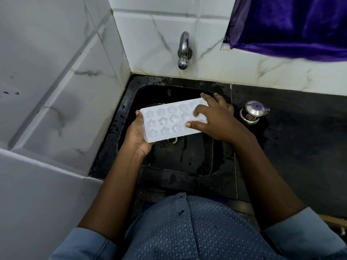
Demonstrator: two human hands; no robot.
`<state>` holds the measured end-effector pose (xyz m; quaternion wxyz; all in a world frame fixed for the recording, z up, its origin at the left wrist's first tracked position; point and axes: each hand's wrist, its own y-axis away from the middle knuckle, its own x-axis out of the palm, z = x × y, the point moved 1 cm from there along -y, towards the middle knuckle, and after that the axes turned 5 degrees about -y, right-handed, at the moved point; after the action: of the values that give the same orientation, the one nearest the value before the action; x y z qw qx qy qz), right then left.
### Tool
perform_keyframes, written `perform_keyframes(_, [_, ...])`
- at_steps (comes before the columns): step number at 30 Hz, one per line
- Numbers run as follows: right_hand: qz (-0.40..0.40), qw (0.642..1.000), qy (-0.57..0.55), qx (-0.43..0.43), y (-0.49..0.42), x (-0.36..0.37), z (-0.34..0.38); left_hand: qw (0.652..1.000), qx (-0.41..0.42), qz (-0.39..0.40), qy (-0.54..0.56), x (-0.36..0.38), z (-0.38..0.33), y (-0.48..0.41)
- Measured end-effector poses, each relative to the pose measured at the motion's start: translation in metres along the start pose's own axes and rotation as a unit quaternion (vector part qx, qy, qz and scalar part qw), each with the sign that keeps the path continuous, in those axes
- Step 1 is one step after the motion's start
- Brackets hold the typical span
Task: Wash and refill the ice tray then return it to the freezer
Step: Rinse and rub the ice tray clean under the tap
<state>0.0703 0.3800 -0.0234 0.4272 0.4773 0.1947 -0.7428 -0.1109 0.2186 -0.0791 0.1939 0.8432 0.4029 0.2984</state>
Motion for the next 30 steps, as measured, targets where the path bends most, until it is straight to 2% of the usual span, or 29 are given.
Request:
perform_keyframes(9, [-0.004, 0.999, 0.027, 0.027, 0.005, -0.006, -0.001, 1.0, -0.003, -0.011, 0.013, -0.001, -0.001, 0.003])
perform_keyframes(14, [0.015, 1.0, 0.002, 0.011, 0.008, -0.004, 0.004, 1.0, -0.005, -0.009, 0.011, -0.001, 0.0, 0.004])
perform_keyframes(19, [-0.016, 1.0, -0.014, 0.002, 0.01, -0.003, 0.008, 1.0, -0.004, -0.005, 0.008, -0.003, 0.001, 0.005])
perform_keyframes(30, [0.03, 0.999, 0.036, -0.01, 0.01, 0.014, 0.024, 1.0, -0.002, 0.017, 0.006, -0.001, 0.004, 0.009])
